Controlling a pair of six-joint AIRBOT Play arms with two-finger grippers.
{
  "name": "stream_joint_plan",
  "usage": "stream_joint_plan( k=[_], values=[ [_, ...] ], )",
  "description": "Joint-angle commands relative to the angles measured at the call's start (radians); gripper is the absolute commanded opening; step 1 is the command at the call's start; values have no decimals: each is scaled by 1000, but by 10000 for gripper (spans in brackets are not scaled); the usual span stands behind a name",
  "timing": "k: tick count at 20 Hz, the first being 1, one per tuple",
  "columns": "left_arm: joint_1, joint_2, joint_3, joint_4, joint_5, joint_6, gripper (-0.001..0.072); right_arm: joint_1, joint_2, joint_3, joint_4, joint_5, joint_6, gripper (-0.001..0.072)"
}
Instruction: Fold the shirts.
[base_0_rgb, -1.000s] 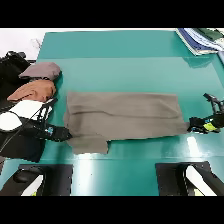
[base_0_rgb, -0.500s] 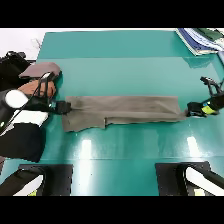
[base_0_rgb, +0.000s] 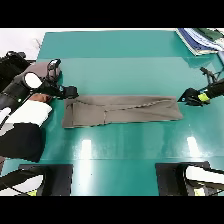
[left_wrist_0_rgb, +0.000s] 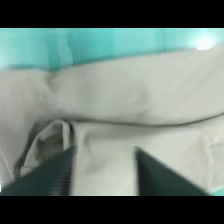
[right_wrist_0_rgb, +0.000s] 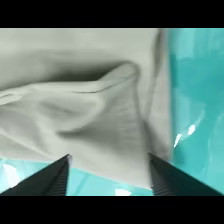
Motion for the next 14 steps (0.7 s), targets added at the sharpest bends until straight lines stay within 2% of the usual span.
stream_joint_plan(
  k=[1,2,6,9,11,12,14],
  values=[
    [0,-13,35,-70,-13,-4,157,-143,-18,-50,67,-6,-96,607],
    [0,-13,35,-99,-11,0,32,-182,-29,-80,94,-13,-128,645],
    [-76,-16,35,-134,-1,14,28,-271,-153,-150,264,-6,-232,656],
    [-161,-42,35,-140,6,13,28,-227,-237,-153,388,-7,-288,654],
    [-215,-80,40,-161,11,13,28,-168,-268,-153,397,-16,-298,634],
    [-238,-107,49,-176,23,13,28,-139,-277,-153,397,-18,-320,562],
    [-280,-169,93,-189,43,13,28,-99,-274,-153,397,-18,-343,343]
  ],
)
